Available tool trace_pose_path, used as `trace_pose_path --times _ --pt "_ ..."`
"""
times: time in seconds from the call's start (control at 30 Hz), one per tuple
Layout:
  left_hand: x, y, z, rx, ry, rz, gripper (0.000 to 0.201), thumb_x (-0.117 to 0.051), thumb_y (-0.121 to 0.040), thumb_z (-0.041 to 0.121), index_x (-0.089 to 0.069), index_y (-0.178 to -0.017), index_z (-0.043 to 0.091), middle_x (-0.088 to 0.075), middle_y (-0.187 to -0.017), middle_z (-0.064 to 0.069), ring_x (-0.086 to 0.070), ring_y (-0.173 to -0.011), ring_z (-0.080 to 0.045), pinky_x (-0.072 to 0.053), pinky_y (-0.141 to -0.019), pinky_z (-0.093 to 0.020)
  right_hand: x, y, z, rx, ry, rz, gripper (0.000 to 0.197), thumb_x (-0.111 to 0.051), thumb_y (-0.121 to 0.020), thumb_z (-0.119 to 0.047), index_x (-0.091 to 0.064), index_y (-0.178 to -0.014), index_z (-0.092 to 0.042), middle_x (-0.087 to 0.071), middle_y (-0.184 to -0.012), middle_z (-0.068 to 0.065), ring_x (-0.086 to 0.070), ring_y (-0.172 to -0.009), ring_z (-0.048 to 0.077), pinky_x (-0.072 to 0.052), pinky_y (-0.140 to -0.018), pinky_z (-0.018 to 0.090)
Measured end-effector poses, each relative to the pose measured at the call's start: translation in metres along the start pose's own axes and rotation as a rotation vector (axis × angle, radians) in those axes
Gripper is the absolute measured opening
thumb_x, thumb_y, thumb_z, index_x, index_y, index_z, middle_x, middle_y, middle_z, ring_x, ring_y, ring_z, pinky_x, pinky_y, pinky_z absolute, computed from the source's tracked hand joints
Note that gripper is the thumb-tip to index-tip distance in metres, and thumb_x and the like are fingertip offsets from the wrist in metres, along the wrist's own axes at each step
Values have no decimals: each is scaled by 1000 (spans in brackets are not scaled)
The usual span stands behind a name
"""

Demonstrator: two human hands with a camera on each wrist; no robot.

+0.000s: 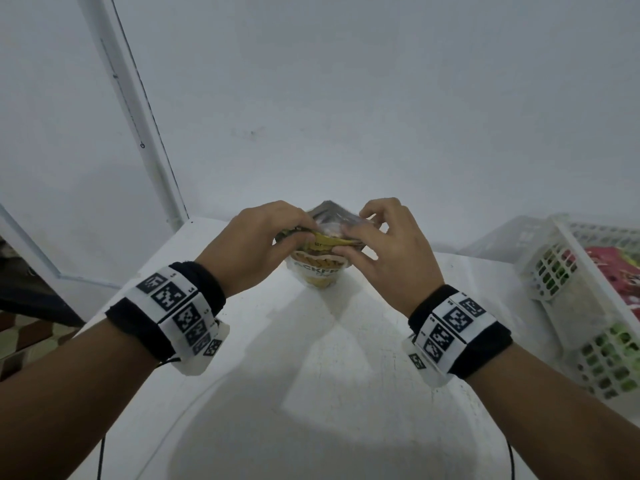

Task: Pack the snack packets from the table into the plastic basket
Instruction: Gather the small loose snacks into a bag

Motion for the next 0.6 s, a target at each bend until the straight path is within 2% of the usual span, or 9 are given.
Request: trace_pose_path --times 0.13,0.23,0.33,0.4,0.47,0.53,0.6 --pt "-2 -8 -4 -10 -78 17 14 -64 -99 22 -75 -106 21 -65 -99 9 -56 -83 -3 -51 -76 -27 -7 -5 4 -20 -5 -63 26 -67 -94 -38 -78 -94 -14 -51 -110 9 -50 -90 24 -48 -75 34" --pt "-8 -14 -7 28 -128 -34 20 -57 -101 30 -75 -108 24 -60 -102 9 -56 -83 -6 -47 -74 -24 -12 -8 4 -35 13 -109 33 -62 -96 -41 -76 -87 -13 -49 -109 8 -49 -88 24 -50 -72 38" --pt "-11 -17 -10 78 -178 -102 26 -51 -100 39 -73 -108 26 -56 -105 9 -58 -82 -13 -50 -74 -31 -12 -12 5 -54 31 -139 34 -64 -93 -44 -73 -84 -13 -49 -109 8 -49 -87 24 -52 -71 40" --pt "-8 -16 -9 67 -176 -105 26 -53 -100 39 -74 -107 25 -56 -104 9 -57 -81 -12 -52 -74 -33 -9 -11 7 -78 30 -144 31 -68 -91 -45 -71 -93 -15 -48 -111 6 -51 -89 23 -53 -74 40" --pt "0 -14 -5 30 -142 -41 25 -56 -97 39 -73 -107 24 -57 -103 8 -57 -82 -9 -53 -74 -31 -5 -9 8 -93 16 -125 32 -72 -90 -42 -66 -109 -16 -48 -115 5 -54 -93 23 -54 -79 38" --pt "6 -10 -3 17 -123 20 23 -61 -95 37 -69 -112 24 -58 -104 8 -58 -85 -10 -53 -76 -31 0 -6 8 -82 17 -97 41 -74 -91 -37 -61 -124 -19 -47 -118 6 -54 -96 22 -55 -80 35" --pt "8 -6 -2 23 -135 49 25 -65 -95 34 -62 -118 25 -58 -106 9 -58 -86 -12 -53 -76 -34 -1 -4 4 -46 34 -97 43 -72 -92 -35 -61 -132 -23 -46 -119 8 -52 -93 21 -54 -79 34"
Point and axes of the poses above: each hand's wrist, its own y-axis away from the middle knuckle, its own x-axis out of the back of the hand, z = x × y, the point moved 9 cm from there along -y, towards the middle knuckle
